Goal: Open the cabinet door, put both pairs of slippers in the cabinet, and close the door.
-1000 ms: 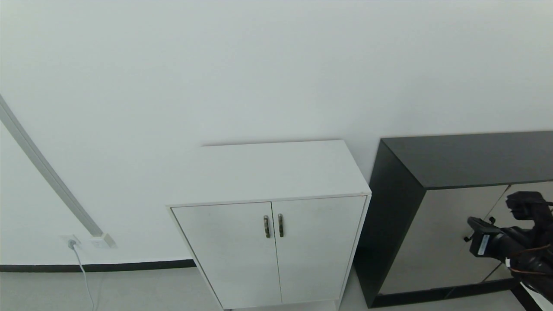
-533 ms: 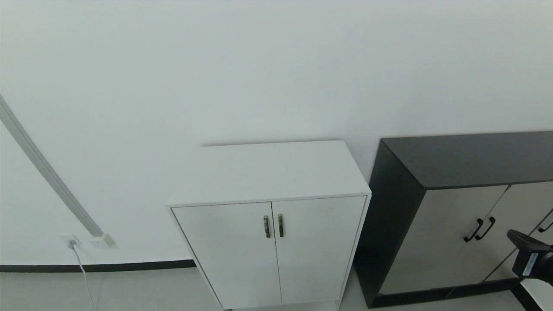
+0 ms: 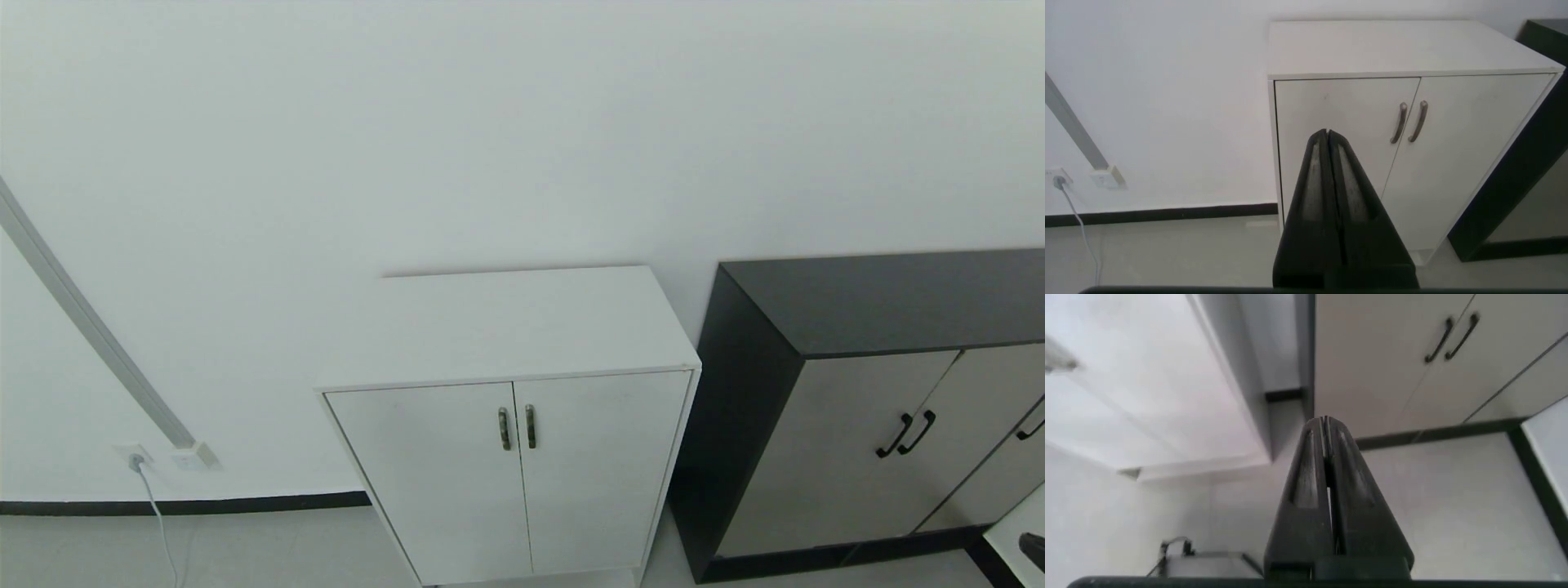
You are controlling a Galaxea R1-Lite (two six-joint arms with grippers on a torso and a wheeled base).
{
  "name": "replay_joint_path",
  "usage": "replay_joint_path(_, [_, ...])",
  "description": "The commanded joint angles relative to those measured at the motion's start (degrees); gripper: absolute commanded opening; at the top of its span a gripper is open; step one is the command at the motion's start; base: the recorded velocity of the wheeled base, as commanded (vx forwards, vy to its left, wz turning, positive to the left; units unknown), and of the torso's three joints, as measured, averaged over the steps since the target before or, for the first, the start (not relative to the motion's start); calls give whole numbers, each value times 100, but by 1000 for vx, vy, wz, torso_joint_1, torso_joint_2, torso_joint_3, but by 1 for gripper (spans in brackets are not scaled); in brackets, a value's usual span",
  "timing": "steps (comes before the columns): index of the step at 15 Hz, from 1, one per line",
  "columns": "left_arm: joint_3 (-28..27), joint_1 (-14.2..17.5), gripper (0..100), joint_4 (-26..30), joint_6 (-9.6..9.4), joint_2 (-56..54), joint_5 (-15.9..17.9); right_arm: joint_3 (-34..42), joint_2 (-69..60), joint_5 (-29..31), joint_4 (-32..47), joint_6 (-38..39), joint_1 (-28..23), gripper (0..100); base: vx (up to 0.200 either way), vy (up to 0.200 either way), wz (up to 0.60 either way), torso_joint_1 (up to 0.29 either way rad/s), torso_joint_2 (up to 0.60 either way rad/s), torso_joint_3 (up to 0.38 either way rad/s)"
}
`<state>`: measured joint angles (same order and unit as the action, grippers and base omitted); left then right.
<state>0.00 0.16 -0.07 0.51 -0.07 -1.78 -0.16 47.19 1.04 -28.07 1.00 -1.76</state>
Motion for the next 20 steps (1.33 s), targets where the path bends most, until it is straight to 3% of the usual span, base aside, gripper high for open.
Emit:
replay_joint_path(1, [0,2,0,-1,2,7,2,-151,-1687,-192,1366,6,26,0,0,0,0,0,0,0])
replay_joint_path(3, [0,2,0,-1,2,7,-7,-221,-2179,-192,2096,6,140,0,0,0,0,0,0,0])
replay_joint_path(8, [0,2,0,-1,2,7,-7,-125,-3058,-192,2843,14,211,0,0,0,0,0,0,0])
replay_joint_path(20, [0,2,0,-1,2,7,2,-116,-3225,-218,2904,32,439,0,0,0,0,0,0,0])
